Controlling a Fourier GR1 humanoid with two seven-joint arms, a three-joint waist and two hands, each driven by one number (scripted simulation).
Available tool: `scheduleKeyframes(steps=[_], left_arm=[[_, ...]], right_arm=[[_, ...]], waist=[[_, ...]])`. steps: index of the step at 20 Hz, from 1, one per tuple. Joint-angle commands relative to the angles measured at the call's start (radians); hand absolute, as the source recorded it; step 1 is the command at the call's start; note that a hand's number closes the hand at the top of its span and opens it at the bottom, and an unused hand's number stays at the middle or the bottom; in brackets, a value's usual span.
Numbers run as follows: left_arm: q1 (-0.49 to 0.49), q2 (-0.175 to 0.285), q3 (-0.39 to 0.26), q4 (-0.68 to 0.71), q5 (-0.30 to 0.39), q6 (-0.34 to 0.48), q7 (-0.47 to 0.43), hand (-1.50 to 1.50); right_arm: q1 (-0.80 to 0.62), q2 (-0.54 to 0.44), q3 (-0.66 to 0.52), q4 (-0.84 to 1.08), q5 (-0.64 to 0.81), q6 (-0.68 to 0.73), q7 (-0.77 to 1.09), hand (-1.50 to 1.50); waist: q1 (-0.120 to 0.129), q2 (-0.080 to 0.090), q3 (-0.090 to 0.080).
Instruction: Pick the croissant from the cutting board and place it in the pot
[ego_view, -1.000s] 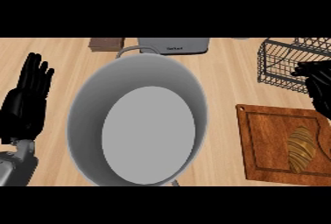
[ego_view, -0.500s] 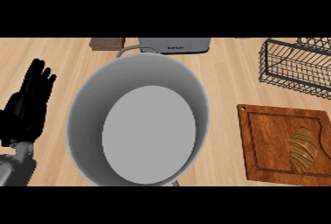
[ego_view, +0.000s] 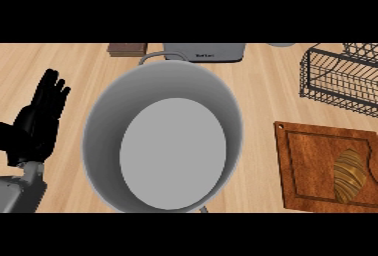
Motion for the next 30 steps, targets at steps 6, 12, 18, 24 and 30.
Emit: scheduleKeyframes(steps=[6, 12, 18, 24, 30], left_arm=[[-0.020, -0.007, 0.000, -0.012, -0.015, -0.005, 0.043, 0.00], [-0.045, -0.053, 0.019, 0.042, -0.043, -0.007, 0.026, 0.00], [0.024, -0.083, 0.036, -0.042, -0.091, -0.026, 0.045, 0.00], [-0.020, -0.080, 0.070, -0.091, -0.126, -0.037, 0.148, 0.00], [0.017, -0.090, 0.126, -0.036, -0.125, -0.122, 0.097, 0.00]], right_arm=[[0.013, -0.148, 0.177, -0.191, 0.178, 0.112, 0.266, -1.50], [0.059, -0.033, 0.279, -0.335, 0.260, 0.100, 0.419, -1.50], [0.019, 0.028, 0.233, -0.465, 0.240, 0.180, 0.613, -1.50], [-0.011, 0.095, 0.257, -0.377, 0.382, 0.161, 0.604, -1.50], [-0.026, 0.159, 0.282, -0.297, 0.522, 0.113, 0.584, -1.50]], waist=[[0.002, -0.004, -0.002], [-0.009, -0.003, 0.000], [-0.003, -0.004, 0.000], [0.001, -0.003, 0.000], [0.005, -0.002, 0.001]])
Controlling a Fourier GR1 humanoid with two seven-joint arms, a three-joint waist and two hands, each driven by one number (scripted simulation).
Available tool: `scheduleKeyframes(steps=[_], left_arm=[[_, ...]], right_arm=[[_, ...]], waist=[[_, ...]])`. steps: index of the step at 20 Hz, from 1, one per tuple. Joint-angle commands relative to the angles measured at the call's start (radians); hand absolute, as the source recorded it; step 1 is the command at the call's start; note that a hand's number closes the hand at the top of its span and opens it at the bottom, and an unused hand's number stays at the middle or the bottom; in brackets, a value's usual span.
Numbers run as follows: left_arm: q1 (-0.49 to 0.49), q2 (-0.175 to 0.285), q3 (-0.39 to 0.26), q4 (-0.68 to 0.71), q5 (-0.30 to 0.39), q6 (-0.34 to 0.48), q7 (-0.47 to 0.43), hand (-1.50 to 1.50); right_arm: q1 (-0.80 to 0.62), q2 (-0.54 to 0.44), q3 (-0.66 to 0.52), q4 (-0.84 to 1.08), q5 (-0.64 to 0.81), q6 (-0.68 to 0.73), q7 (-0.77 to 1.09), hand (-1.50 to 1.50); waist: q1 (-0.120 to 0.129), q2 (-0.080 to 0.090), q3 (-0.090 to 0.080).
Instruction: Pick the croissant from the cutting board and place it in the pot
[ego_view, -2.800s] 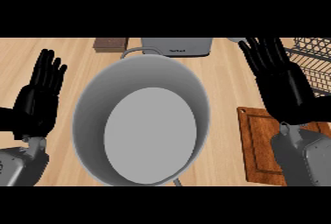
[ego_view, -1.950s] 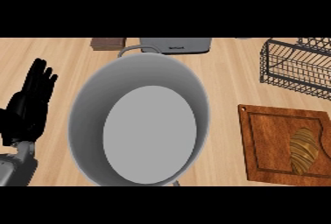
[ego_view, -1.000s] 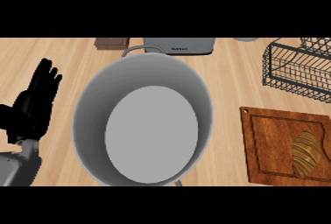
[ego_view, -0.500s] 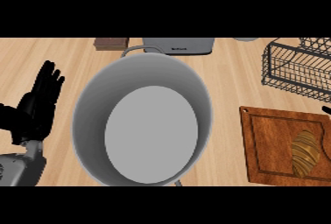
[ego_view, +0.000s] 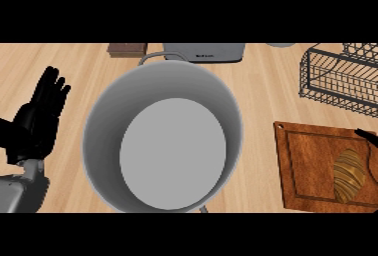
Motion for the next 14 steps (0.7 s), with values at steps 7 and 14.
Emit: scheduleKeyframes(steps=[7, 14], left_arm=[[-0.012, -0.027, 0.079, -0.004, -0.040, -0.078, 0.042, 0.00], [-0.001, -0.096, 0.068, -0.031, -0.094, -0.076, 0.048, 0.00]], right_arm=[[0.004, 0.104, -0.017, 0.039, 0.137, -0.017, -0.059, -1.50], [-0.131, 0.144, -0.015, 0.223, 0.254, -0.049, -0.066, -1.50]], waist=[[-0.002, 0.000, 0.000], [0.003, 0.001, 0.000]])
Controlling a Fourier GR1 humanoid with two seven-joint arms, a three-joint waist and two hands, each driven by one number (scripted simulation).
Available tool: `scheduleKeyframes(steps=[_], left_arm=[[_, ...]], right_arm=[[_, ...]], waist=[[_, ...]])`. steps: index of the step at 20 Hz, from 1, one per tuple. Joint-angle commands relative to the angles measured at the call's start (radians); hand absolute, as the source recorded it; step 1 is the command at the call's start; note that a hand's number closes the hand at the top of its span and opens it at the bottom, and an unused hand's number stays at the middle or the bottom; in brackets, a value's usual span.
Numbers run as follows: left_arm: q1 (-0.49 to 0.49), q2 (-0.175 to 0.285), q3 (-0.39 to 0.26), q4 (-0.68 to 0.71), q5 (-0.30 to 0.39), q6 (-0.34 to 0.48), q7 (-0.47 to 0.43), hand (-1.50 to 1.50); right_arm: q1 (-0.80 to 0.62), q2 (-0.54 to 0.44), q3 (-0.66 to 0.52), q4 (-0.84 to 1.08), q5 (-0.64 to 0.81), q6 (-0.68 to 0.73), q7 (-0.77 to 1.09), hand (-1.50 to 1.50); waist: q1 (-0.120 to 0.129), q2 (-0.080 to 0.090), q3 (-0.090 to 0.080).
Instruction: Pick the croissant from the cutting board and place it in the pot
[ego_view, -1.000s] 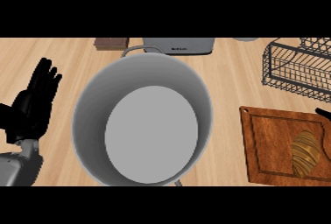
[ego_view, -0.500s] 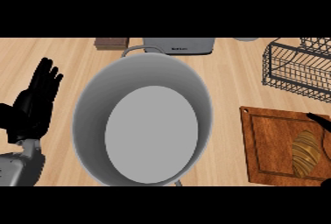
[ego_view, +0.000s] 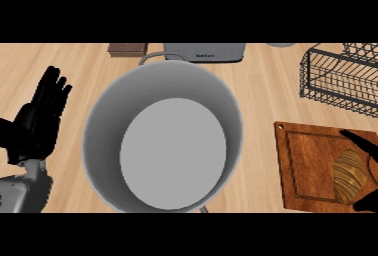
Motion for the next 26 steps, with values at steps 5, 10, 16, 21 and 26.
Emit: scheduleKeyframes(steps=[5, 10, 16, 21, 26], left_arm=[[0.045, -0.018, 0.027, 0.004, -0.007, -0.063, -0.025, 0.00], [0.010, -0.056, 0.030, 0.033, -0.053, -0.033, -0.038, 0.00], [-0.023, -0.044, 0.068, 0.057, -0.051, -0.040, -0.018, 0.00], [-0.037, -0.057, 0.010, 0.033, -0.051, -0.073, -0.010, 0.00], [-0.054, -0.067, -0.004, 0.035, -0.048, -0.078, -0.003, 0.00]], right_arm=[[-0.067, -0.017, 0.013, 0.127, 0.095, -0.034, -0.148, 1.50], [-0.031, 0.054, 0.061, 0.174, 0.187, -0.161, -0.236, 1.50], [0.015, 0.199, 0.165, -0.052, 0.228, -0.132, -0.091, 1.50], [-0.112, 0.446, 0.410, -0.077, 0.327, -0.112, 0.017, 1.50], [-0.136, 0.597, 0.586, -0.117, 0.402, -0.148, 0.220, 1.50]], waist=[[0.003, 0.000, 0.000], [0.000, 0.000, 0.000], [-0.018, -0.005, -0.003], [0.094, -0.002, -0.011], [0.100, -0.010, -0.008]])
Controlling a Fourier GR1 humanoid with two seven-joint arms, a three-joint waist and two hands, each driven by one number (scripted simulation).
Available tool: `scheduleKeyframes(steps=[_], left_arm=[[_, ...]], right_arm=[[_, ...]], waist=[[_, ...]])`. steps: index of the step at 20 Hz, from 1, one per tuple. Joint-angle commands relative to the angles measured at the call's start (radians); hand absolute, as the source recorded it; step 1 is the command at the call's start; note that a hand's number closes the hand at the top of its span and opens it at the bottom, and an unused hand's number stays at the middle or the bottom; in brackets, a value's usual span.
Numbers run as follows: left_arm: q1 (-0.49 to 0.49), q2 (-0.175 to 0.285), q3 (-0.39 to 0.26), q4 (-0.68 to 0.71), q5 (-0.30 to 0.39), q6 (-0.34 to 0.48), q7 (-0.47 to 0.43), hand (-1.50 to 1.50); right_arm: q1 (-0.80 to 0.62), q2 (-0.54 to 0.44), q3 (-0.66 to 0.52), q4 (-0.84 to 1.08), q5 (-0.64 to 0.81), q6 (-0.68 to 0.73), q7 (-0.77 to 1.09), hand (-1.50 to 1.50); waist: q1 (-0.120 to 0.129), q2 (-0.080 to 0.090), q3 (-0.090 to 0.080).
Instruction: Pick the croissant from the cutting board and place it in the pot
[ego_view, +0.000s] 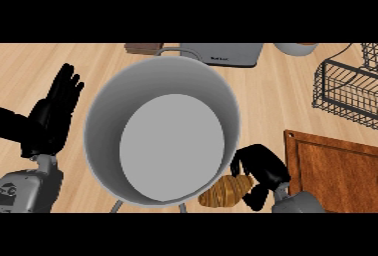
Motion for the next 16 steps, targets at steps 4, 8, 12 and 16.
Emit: scheduleKeyframes(steps=[4, 8, 12, 16], left_arm=[[-0.019, -0.008, -0.015, 0.011, -0.007, -0.001, 0.006, 0.00], [-0.012, 0.014, 0.023, 0.027, 0.002, -0.010, 0.011, 0.00], [-0.016, 0.038, 0.055, 0.035, 0.000, -0.014, 0.023, 0.00], [-0.010, 0.055, 0.094, 0.067, 0.008, -0.027, 0.010, 0.00]], right_arm=[[-0.037, 0.131, 0.271, -0.073, 0.022, -0.109, 0.300, 1.50], [-0.059, 0.133, 0.332, -0.188, 0.013, -0.279, 0.447, 1.50], [-0.105, 0.133, 0.392, -0.302, 0.059, -0.422, 0.606, 1.50], [-0.154, 0.133, 0.464, -0.374, 0.173, -0.530, 0.789, 1.50]], waist=[[0.015, -0.002, 0.018], [-0.021, -0.012, 0.020], [-0.049, -0.026, 0.020], [-0.075, -0.024, 0.014]])
